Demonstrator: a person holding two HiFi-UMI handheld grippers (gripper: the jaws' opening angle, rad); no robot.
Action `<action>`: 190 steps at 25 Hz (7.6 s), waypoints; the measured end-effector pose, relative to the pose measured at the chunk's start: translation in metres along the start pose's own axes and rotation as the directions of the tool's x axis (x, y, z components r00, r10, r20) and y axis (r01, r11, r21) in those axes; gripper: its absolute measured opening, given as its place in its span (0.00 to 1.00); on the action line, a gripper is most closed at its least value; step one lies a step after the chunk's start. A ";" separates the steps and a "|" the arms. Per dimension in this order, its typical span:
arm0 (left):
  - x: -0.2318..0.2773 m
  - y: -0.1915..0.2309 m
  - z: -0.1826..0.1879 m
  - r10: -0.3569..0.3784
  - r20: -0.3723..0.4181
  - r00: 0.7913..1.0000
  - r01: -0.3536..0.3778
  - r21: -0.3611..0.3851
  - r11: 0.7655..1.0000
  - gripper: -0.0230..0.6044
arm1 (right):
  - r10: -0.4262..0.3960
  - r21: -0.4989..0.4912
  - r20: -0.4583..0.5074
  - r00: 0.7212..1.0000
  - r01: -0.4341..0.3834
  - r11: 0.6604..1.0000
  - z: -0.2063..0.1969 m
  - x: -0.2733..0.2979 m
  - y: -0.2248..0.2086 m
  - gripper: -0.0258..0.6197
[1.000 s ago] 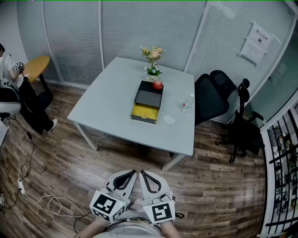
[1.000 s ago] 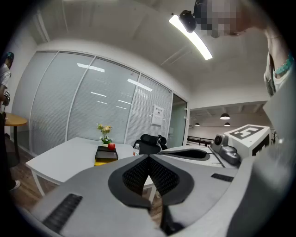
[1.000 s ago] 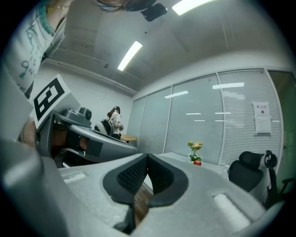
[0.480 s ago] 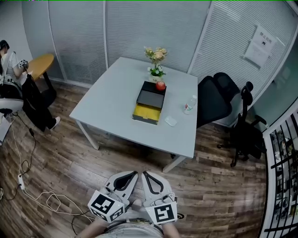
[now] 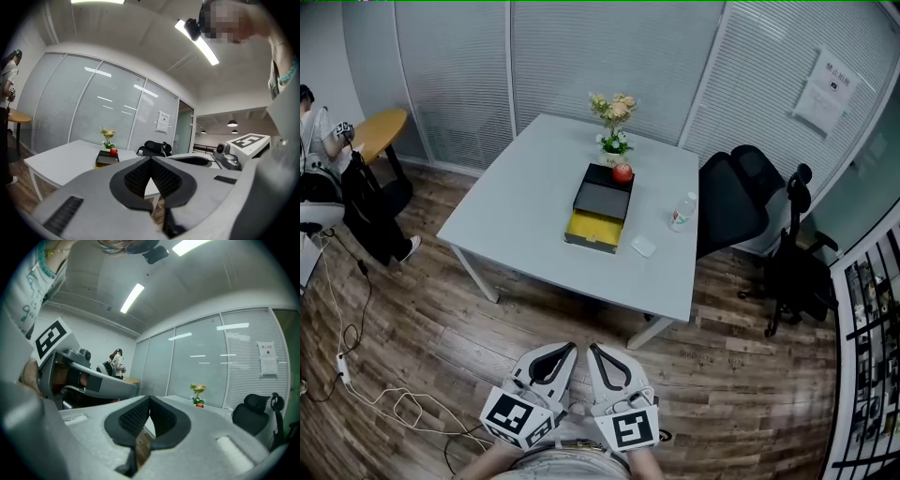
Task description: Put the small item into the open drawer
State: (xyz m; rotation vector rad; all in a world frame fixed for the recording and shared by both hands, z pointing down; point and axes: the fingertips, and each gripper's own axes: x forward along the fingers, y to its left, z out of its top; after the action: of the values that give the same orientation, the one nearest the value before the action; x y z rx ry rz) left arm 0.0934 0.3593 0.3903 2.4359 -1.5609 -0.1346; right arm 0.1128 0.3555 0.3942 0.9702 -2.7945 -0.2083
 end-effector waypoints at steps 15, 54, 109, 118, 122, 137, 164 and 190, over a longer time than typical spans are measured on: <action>0.079 0.067 0.015 -0.031 -0.016 0.999 0.030 -0.044 0.999 0.03 | -0.027 -0.036 -0.013 1.000 0.026 0.999 0.002 0.086 -0.052 0.05; 0.169 0.201 0.047 -0.145 -0.067 0.987 0.140 -0.065 0.988 0.03 | -0.095 -0.028 -0.094 0.991 0.093 0.995 -0.008 0.240 -0.106 0.05; 0.404 0.265 0.068 -0.116 -0.113 0.987 0.110 -0.057 0.992 0.03 | 0.029 -0.037 -0.037 0.999 -0.030 0.999 -0.023 0.358 -0.310 0.04; 0.390 0.265 0.069 -0.242 -0.125 0.962 0.239 -0.039 0.970 0.03 | -0.088 -0.053 -0.066 0.994 0.085 0.995 -0.022 0.356 -0.291 0.04; 0.375 0.272 0.057 -0.268 -0.148 0.952 0.262 -0.057 0.963 0.03 | -0.122 -0.045 -0.077 0.990 0.119 0.992 -0.029 0.356 -0.276 0.04; 0.377 0.279 0.055 -0.275 -0.146 0.950 0.269 -0.061 0.961 0.03 | -0.111 -0.046 -0.093 0.989 0.107 0.993 -0.037 0.369 -0.277 0.04; 0.394 0.268 0.035 -0.301 -0.212 0.930 0.298 -0.047 0.953 0.03 | -0.183 -0.071 -0.264 0.947 0.170 0.983 -0.099 0.342 -0.320 0.04; 0.390 0.250 0.022 -0.352 -0.254 0.901 0.348 -0.061 0.935 0.03 | -0.316 -0.114 -0.460 0.830 0.298 0.948 -0.178 0.291 -0.369 0.04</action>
State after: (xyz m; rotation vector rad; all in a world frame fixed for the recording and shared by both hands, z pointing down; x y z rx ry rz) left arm 0.0332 -0.0961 0.4533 2.5752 -0.9999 0.1094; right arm 0.1472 -0.1260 0.5332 1.2633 -2.1749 -0.0508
